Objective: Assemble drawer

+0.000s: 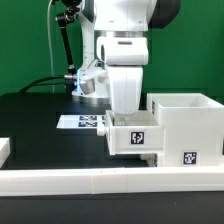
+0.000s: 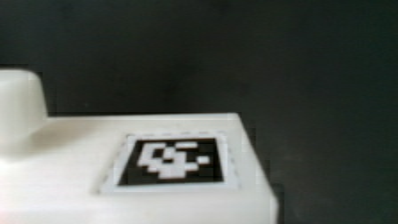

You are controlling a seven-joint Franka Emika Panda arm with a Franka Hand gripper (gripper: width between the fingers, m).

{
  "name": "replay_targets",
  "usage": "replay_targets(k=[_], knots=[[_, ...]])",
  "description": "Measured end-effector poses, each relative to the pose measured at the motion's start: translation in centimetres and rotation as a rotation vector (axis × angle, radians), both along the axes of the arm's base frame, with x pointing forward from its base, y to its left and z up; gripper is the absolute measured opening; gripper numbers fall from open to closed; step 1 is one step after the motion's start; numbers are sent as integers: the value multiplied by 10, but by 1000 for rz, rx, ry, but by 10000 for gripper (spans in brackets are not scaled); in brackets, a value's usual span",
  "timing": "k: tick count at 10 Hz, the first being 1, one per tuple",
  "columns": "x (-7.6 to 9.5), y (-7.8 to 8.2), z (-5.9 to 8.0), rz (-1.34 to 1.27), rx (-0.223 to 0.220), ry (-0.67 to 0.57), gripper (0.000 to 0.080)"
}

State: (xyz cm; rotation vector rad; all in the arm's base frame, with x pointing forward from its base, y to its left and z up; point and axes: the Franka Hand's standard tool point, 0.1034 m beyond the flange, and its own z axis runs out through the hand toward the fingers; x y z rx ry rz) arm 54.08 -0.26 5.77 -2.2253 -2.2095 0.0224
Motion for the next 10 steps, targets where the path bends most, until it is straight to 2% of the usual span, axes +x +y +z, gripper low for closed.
replay_targets(k=[5, 8, 9, 10], knots=[[4, 15, 0, 14, 4, 6, 42], [5, 16, -1, 1, 5, -1, 42], [4, 16, -1, 1, 5, 0, 231], [4, 15, 0, -15, 6, -5, 231]])
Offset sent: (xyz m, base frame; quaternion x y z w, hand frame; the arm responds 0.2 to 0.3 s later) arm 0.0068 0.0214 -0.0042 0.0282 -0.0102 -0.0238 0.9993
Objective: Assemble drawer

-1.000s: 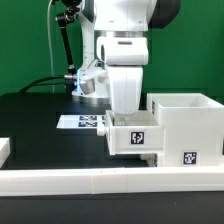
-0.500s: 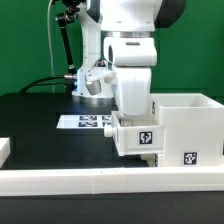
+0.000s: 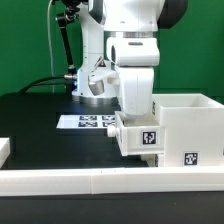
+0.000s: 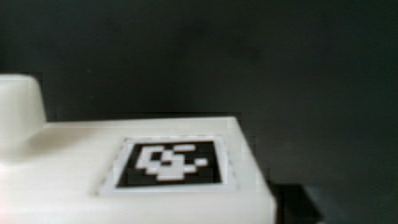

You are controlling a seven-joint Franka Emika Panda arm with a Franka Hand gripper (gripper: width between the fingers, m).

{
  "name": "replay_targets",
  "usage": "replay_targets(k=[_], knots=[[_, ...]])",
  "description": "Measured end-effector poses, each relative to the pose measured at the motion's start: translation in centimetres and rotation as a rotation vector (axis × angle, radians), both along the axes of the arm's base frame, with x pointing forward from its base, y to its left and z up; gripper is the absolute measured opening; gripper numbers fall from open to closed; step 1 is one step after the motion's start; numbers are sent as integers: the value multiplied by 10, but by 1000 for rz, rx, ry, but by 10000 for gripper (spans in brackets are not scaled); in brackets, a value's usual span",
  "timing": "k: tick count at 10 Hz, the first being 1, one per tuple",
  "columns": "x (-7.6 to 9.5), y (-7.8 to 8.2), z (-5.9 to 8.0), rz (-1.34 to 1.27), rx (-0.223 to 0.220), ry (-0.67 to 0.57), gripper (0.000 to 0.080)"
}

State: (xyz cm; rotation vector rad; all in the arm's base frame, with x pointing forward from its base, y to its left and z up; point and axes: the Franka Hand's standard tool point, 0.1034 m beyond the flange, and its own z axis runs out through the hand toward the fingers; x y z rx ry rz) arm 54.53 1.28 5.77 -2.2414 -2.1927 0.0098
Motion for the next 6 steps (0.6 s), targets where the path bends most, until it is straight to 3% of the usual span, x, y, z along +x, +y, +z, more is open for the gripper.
replay_targets(k=[1, 2, 3, 4, 6], knots=[[0, -1, 4, -31, 0, -16, 402], [1, 1, 9, -37, 0, -23, 402], [3, 3, 17, -34, -2, -29, 568], [4, 3, 25, -36, -5, -34, 631], [8, -3, 41, -40, -14, -40, 646]])
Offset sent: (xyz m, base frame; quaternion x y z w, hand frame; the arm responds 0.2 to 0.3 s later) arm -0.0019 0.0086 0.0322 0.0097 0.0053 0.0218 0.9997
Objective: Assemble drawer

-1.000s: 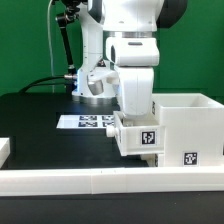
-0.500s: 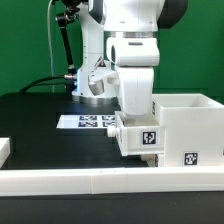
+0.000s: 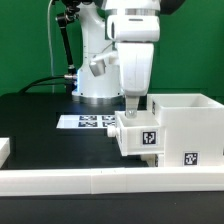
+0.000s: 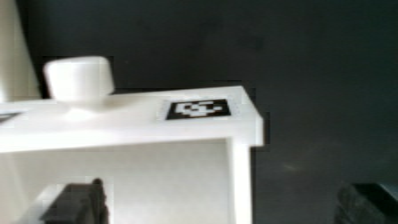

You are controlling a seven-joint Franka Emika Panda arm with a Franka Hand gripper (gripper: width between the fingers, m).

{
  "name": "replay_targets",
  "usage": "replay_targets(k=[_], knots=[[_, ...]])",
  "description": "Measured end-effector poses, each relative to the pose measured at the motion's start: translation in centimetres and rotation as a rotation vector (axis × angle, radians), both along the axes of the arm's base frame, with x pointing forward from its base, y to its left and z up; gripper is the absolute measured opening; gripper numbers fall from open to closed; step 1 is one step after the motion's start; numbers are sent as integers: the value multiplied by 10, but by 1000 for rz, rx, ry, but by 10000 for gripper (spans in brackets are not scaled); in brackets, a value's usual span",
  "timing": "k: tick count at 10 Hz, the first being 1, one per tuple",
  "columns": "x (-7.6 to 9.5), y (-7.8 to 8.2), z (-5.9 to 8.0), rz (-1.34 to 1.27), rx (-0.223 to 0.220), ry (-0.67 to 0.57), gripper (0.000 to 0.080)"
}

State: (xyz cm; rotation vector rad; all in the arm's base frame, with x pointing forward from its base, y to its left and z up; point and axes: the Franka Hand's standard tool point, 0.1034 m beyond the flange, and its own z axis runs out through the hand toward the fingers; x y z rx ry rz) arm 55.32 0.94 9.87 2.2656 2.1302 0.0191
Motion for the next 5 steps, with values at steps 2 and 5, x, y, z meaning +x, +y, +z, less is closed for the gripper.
replay_targets(k=[2, 5], knots=[[5, -20, 3, 14, -8, 5, 649], [12, -51, 0, 1, -14, 9, 649]])
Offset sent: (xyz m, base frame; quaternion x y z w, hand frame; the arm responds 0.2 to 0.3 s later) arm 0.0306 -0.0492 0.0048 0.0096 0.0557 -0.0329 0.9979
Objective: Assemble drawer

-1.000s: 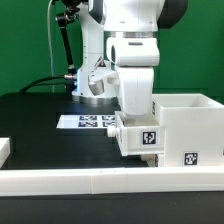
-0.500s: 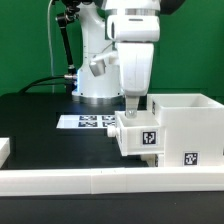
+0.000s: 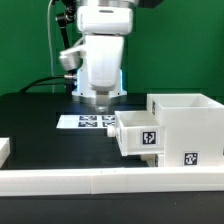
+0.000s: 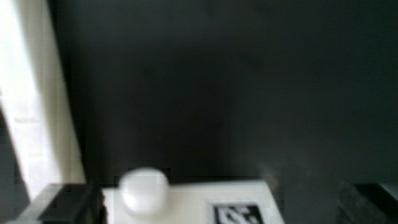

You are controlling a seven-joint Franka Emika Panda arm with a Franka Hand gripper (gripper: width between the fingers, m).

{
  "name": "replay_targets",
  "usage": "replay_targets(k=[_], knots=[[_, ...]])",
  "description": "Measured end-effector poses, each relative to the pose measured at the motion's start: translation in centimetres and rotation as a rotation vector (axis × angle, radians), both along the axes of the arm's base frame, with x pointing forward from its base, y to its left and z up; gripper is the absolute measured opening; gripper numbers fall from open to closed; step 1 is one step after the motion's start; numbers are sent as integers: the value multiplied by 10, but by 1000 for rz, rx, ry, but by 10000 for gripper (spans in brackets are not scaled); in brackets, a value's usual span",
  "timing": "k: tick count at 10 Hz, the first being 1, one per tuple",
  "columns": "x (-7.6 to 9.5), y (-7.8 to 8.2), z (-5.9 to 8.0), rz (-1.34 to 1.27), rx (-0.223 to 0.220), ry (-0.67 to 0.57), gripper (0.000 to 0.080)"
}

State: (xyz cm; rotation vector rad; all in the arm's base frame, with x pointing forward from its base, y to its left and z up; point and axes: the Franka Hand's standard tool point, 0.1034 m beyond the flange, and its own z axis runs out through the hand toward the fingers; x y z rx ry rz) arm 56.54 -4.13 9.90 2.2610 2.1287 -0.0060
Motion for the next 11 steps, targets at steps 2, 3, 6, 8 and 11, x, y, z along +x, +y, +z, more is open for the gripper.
replay_targets(k=[2, 3, 6, 8, 11], knots=[[-2, -15, -1, 38, 61, 1, 649], [-4, -25, -2, 88, 73, 4, 649], [8, -27, -50, 141, 243, 45, 649], [15, -25, -47, 117, 270, 31, 649], [22, 7, -49, 59, 256, 19, 649]])
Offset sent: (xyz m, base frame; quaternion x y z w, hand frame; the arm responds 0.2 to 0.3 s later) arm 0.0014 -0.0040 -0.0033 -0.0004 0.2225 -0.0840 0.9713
